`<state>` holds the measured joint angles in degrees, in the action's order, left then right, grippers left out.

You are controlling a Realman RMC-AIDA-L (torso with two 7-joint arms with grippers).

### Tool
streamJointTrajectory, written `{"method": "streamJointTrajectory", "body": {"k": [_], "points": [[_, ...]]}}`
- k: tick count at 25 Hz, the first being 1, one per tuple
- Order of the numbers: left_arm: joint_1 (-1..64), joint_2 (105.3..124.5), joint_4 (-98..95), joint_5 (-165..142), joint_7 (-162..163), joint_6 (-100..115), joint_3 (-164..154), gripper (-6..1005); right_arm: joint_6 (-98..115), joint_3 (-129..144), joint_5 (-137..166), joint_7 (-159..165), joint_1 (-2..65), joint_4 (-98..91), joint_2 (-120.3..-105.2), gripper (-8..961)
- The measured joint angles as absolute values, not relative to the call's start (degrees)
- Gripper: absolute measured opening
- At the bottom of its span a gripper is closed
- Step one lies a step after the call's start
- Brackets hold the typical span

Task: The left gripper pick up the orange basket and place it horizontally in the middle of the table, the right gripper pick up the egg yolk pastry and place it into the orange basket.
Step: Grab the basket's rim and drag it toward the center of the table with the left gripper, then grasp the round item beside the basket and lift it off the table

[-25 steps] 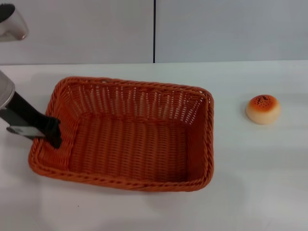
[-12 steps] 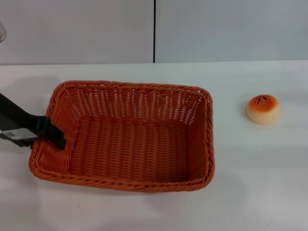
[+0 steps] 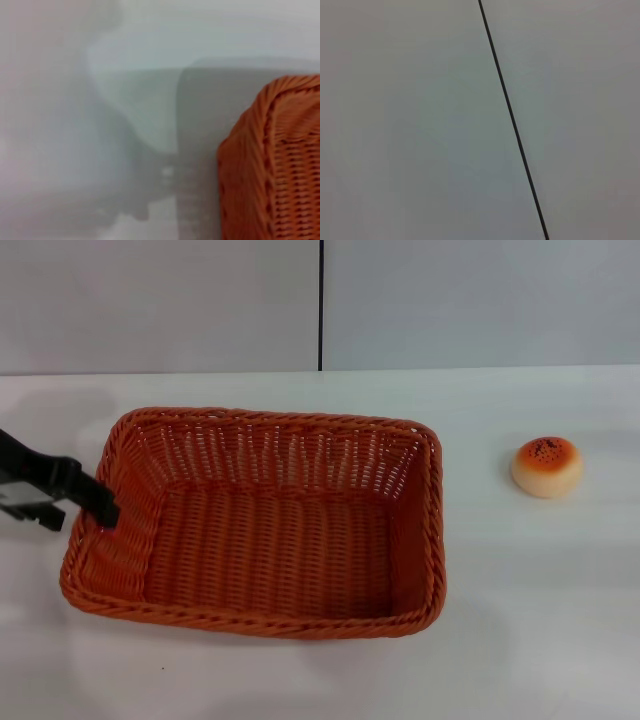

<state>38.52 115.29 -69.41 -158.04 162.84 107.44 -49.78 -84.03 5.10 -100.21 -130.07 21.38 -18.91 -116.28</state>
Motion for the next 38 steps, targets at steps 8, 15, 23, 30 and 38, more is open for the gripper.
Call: {"method": "streamJointTrajectory", "body": {"k": [8,15,23,30,38], "points": [[36.9,113.00,-71.6,-146.9,161.5,109.0,-46.0,703,-85.1,4.6,-100.8,-129.8,21.0,-19.1,-116.27,695],[28.2,110.64,-77.3,-129.0,150.6,109.5,-29.1,702,-85.9,5.0,-100.6,-125.0,19.6,-22.2,-116.53,694],[16.9,112.68,-74.8,-107.4,125.7,107.6,-10.3,702,-90.1,5.1,-92.8,-112.6,16.5,-32.7,-117.85,694],[9.6,115.58,-62.9,-94.7,102.9,106.8,-5.2,701,-95.1,4.6,-80.2,-102.2,14.7,-41.2,-118.61,693],[8.3,116.36,-48.4,-94.4,82.0,106.1,-3.0,701,-99.5,4.5,-67.8,-88.9,15.5,-48.5,-117.48,692]]}}
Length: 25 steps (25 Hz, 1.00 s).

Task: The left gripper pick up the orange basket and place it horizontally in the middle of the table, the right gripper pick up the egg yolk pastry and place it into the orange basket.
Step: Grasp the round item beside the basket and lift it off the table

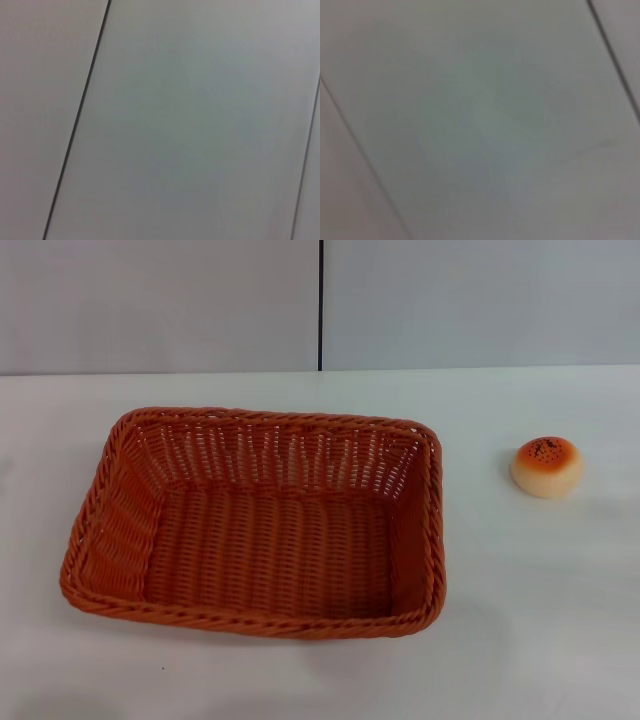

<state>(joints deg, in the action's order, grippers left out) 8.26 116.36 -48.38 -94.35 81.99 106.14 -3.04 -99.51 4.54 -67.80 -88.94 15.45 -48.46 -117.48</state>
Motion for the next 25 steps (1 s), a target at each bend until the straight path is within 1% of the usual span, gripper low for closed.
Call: {"method": "streamJointTrajectory", "body": {"k": [1,2,3,5,6,7,8,11,12,13,14,15,17,18,19,25], "points": [[8.3,116.63,-47.5,-94.3,80.1,106.0,-2.9,700,-100.1,4.6,-65.9,-86.6,16.0,-48.9,-117.00,693],[8.4,117.32,-46.5,-93.9,76.9,105.4,-2.6,700,-101.0,4.8,-63.1,-81.9,17.3,-49.7,-116.07,693],[8.4,117.32,-46.5,-93.9,76.9,105.4,-2.6,700,-101.0,4.8,-63.1,-81.9,17.3,-49.7,-116.07,693],[8.6,117.79,-45.5,-93.4,74.6,104.8,-2.2,700,-101.7,5.1,-61.1,-75.8,18.8,-50.3,-115.08,694],[8.7,117.87,-44.7,-93.2,73.3,104.2,-2.0,700,-101.8,5.1,-60.4,-72.5,19.5,-50.6,-114.62,694],[8.9,117.81,-42.5,-93.1,71.0,103.0,-1.9,700,-101.9,4.9,-59.5,-66.8,20.6,-51.0,-113.74,694],[8.9,117.81,-42.5,-93.1,71.0,103.0,-1.9,700,-101.9,4.9,-59.5,-66.8,20.6,-51.0,-113.74,694],[9.1,117.75,-38.1,-93.0,65.6,101.6,-1.9,700,-102.1,4.9,-58.2,-58.0,22.5,-51.9,-112.66,695],[9.2,117.86,-35.8,-93.0,61.3,101.4,-2.0,700,-102.4,5.1,-55.1,-51.8,24.4,-52.7,-111.87,694],[9.2,117.86,-35.8,-93.0,61.3,101.4,-2.0,699,-102.4,5.1,-55.1,-51.8,24.4,-52.7,-111.87,694],[9.1,117.88,-34.3,-93.1,58.8,101.3,-2.0,699,-102.5,5.4,-50.5,-47.1,26.5,-53.1,-111.15,694],[9.1,117.88,-34.3,-93.1,58.8,101.3,-2.0,699,-102.5,5.4,-50.5,-47.1,26.5,-53.1,-111.15,693],[8.8,117.87,-31.9,-93.2,55.3,100.9,-2.0,699,-102.7,7.1,-42.2,-42.0,30.3,-52.9,-110.11,693],[8.8,117.87,-31.9,-93.2,55.3,100.9,-2.0,699,-102.7,7.1,-42.2,-42.0,30.3,-52.9,-110.11,694],[8.3,117.88,-31.0,-93.2,53.7,100.8,-1.9,699,-102.2,9.2,-38.8,-39.6,32.2,-52.2,-109.79,694],[7.3,117.90,-28.4,-93.0,50.3,100.7,-1.8,695,-99.1,14.7,-35.8,-33.9,34.2,-49.6,-109.22,693]]}}
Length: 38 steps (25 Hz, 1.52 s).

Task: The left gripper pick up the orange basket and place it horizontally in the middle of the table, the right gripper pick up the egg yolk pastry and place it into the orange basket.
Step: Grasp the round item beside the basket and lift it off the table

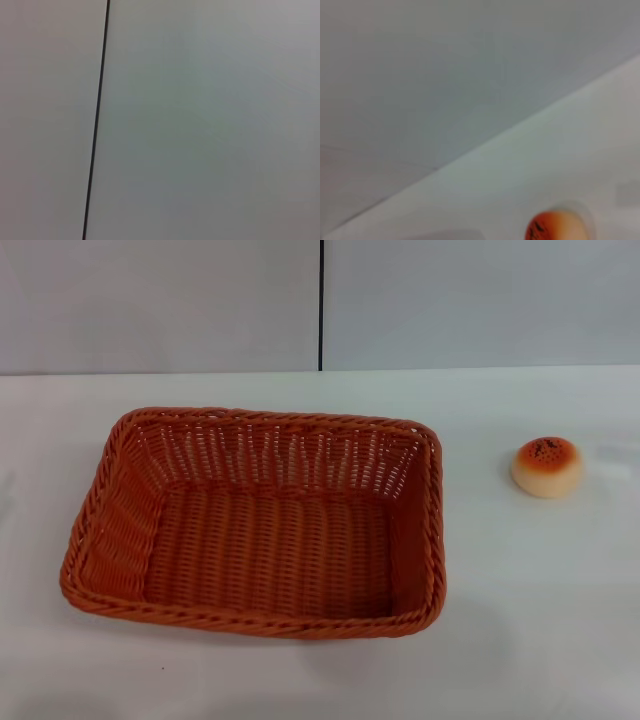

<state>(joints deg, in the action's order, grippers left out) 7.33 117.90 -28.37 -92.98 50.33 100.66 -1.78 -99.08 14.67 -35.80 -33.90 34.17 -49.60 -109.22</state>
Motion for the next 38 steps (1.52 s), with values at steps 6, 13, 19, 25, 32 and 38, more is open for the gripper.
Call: {"method": "streamJointTrajectory", "body": {"k": [6,13,19,25,32,38], "points": [[7.1,117.94,-24.8,-93.3,44.6,100.5,-2.0,694,-96.4,16.4,-32.2,-32.0,37.1,-42.8,-108.04,693],[7.1,117.95,-23.4,-93.2,42.4,99.6,-1.7,695,-88.6,20.8,-32.7,-32.4,38.8,-34.3,-107.35,692],[7.3,117.95,-23.3,-93.1,42.1,98.5,-1.7,695,-83.0,21.5,-32.7,-32.9,38.7,-31.3,-107.23,671],[7.7,117.95,-23.2,-93.3,42.1,97.4,-2.0,694,-82.0,21.6,-32.7,-33.8,39.3,-30.5,-107.39,639],[7.7,117.88,-23.3,-93.3,41.2,96.7,-2.0,694,-78.9,21.6,-32.7,-34.5,40.6,-28.1,-107.56,578],[7.7,117.89,-23.2,-93.2,40.7,96.6,-2.0,695,-77.0,21.7,-32.5,-35.4,41.7,-25.9,-107.65,499]]}}
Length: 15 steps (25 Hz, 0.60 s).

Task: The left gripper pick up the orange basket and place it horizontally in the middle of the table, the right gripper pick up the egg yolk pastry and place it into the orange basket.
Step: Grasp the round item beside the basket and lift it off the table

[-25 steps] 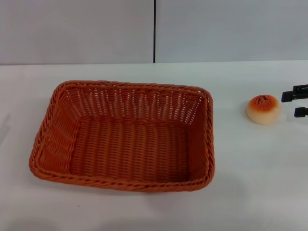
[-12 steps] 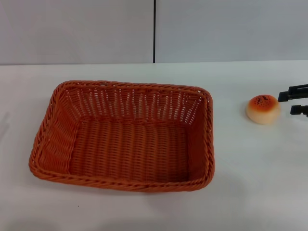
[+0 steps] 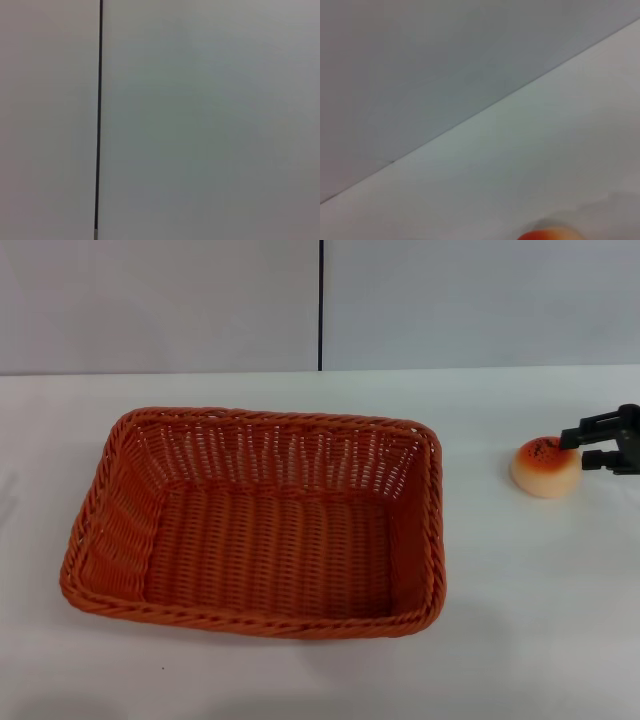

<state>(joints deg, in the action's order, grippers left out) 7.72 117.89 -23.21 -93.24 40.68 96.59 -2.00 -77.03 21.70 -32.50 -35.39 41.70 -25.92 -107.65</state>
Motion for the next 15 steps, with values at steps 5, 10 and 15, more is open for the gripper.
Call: {"method": "streamJointTrajectory", "body": {"k": [5,10,15], "points": [[7.9,117.85,-23.3,-93.4,40.7,96.4,-2.4,695,-74.9,22.7,-32.5,-35.6,42.3,-24.4,-107.77,479],[7.7,117.84,-23.4,-93.5,40.7,96.3,-2.1,695,-73.9,22.6,-32.8,-35.7,41.9,-24.4,-108.04,480],[7.5,117.87,-23.3,-93.4,40.7,96.2,-1.9,695,-74.1,22.6,-35.3,-35.7,40.1,-27.5,-108.91,405]]}}
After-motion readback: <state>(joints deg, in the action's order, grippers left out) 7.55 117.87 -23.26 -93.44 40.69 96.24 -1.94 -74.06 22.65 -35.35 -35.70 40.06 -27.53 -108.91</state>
